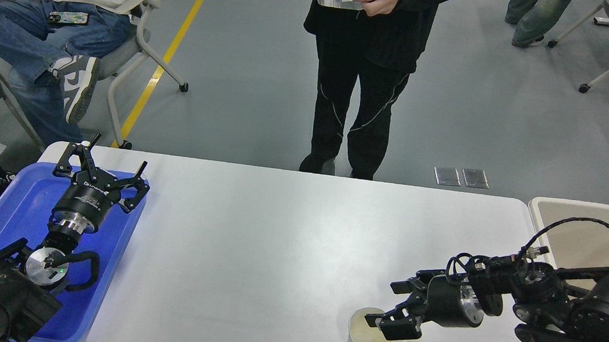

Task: Tidy desktop
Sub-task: 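Close the right gripper on the rim of the paper cup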

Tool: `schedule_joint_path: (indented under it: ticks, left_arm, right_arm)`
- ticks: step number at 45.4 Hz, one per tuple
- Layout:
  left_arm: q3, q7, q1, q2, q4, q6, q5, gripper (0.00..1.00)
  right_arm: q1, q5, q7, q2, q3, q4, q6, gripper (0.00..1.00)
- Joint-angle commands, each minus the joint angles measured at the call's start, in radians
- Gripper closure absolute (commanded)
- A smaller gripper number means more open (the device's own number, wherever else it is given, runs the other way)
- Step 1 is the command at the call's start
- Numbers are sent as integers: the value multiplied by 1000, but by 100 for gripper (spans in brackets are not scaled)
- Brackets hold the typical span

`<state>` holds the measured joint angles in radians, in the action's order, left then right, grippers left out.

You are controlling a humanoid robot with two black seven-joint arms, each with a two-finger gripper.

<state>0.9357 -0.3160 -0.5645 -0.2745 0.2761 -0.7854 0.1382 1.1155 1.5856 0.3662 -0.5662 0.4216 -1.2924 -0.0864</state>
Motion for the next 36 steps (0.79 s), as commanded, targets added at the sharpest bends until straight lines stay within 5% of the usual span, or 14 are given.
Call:
schedule_joint_path:
  ticks: [1,8,11,18,36]
  left_arm:
    - [0,0,0,1,0,0,0,0]
    - [0,0,0,1,0,0,0,0]
    - [0,0,0,1,0,0,0,0]
    - [0,0,0,1,0,0,0,0]
    - [0,0,0,1,0,0,0,0]
  right_arm:
    - [-32,-7,2,28,-3,33,-26,18]
    - [-45,-6,2,28,-1,35,-41,39]
    - [-45,-7,2,28,0,36,-39,68]
    - [-43,-7,2,28,3,35,-39,100]
    - [-34,-29,3,17,6,31,-19,100]
